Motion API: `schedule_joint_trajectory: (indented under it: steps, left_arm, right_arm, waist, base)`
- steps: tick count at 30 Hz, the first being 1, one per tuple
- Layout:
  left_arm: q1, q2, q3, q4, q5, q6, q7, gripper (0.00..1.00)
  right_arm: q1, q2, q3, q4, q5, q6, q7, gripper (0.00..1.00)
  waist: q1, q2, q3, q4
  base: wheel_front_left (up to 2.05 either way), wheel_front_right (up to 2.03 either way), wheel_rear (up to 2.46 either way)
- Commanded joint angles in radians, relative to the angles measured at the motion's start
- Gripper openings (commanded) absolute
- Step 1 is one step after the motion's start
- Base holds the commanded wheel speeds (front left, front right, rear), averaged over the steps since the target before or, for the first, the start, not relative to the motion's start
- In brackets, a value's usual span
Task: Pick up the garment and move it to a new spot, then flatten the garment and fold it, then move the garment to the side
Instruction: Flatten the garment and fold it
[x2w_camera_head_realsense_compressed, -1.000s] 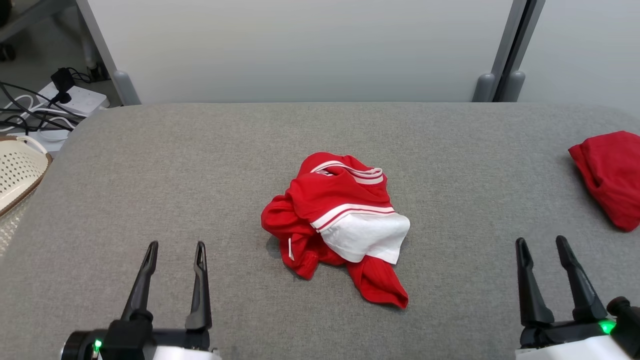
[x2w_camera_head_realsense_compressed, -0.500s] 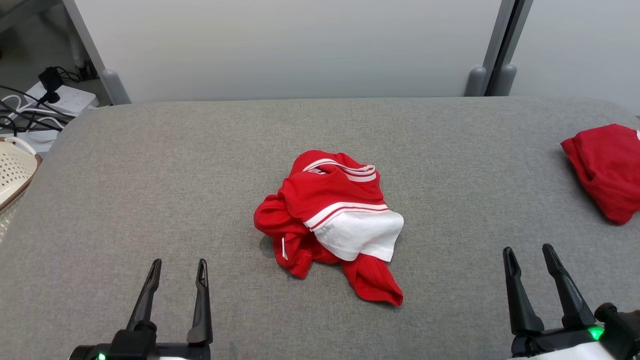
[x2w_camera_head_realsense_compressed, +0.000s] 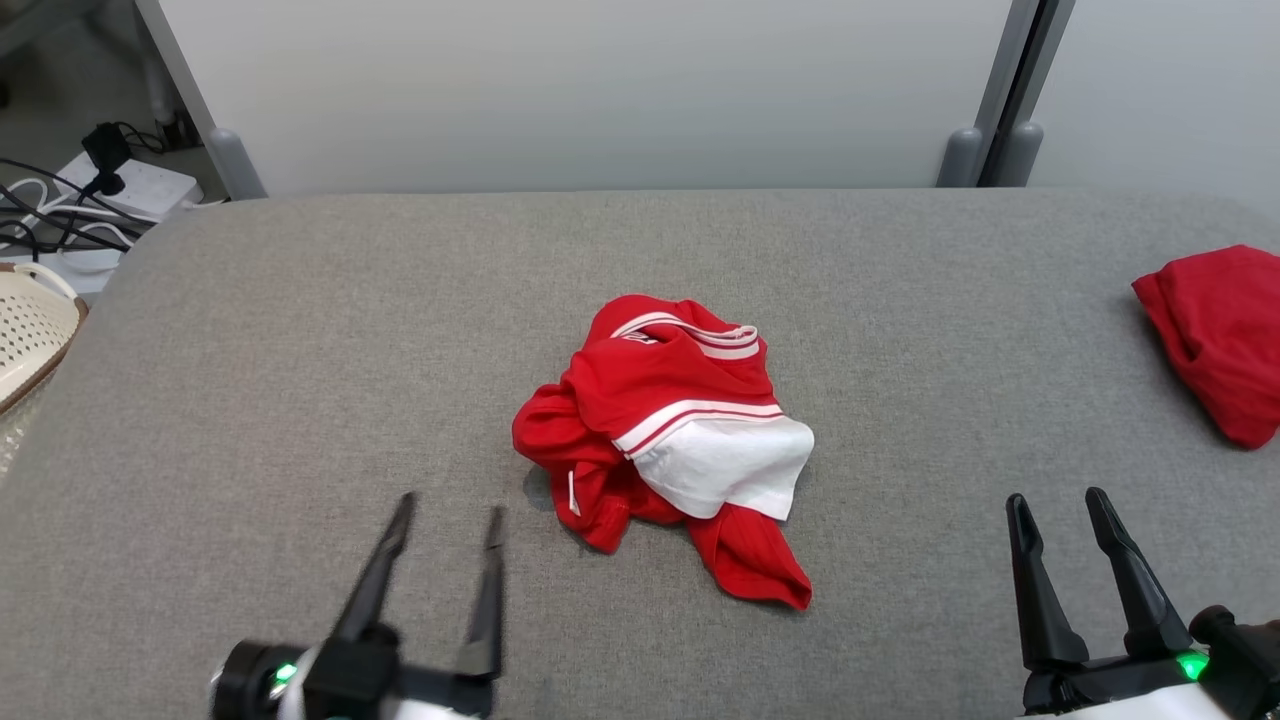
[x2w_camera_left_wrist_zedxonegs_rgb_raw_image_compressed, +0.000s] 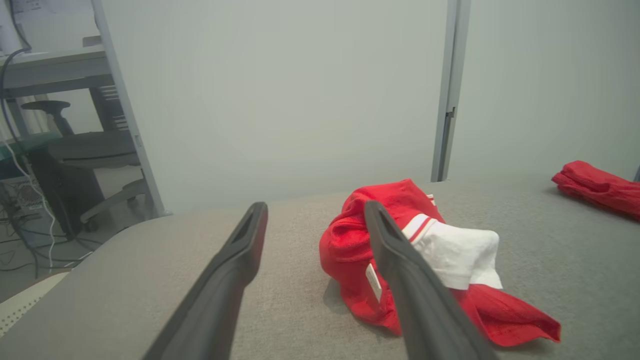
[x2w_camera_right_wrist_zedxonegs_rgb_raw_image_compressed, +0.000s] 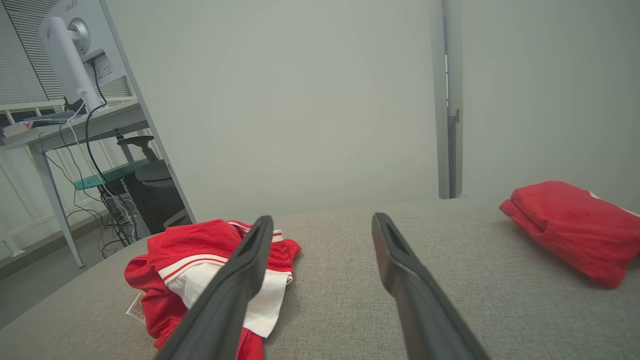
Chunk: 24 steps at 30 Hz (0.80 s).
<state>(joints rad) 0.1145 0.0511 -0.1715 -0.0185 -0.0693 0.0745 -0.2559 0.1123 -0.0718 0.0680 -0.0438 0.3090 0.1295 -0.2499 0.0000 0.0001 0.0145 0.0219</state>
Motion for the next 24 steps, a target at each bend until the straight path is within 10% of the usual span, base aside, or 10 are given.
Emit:
schedule_joint_trajectory:
  steps: [1,16,24]
  left_arm:
    - [-0.091,-0.001,-0.018,-0.026,0.02,-0.019,-0.006,1.0]
    - [-0.558,-0.001,-0.452,0.385,-0.014,-0.122,0.043,1.0]
    - [-0.737,-0.001,-0.536,0.587,0.067,-0.09,0.092,1.0]
  right_arm:
    - [-0.021,-0.018,0.023,-0.022,0.007,0.001,-0.012,1.0]
    - [-0.125,-0.031,0.088,0.029,0.029,0.001,-0.012,1.0]
    - [-0.164,-0.035,0.109,0.04,0.026,0.001,-0.012,1.0]
  waist:
    - [0.0,-0.0001,0.013,0.0]
    - [0.0,-0.0001,0.157,-0.108]
    - [0.0,-0.0001,0.206,-0.153]
  base:
    - [0.0,0.0,0.0]
    - [0.0,0.0,0.0]
    - [0.0,0.0,0.0]
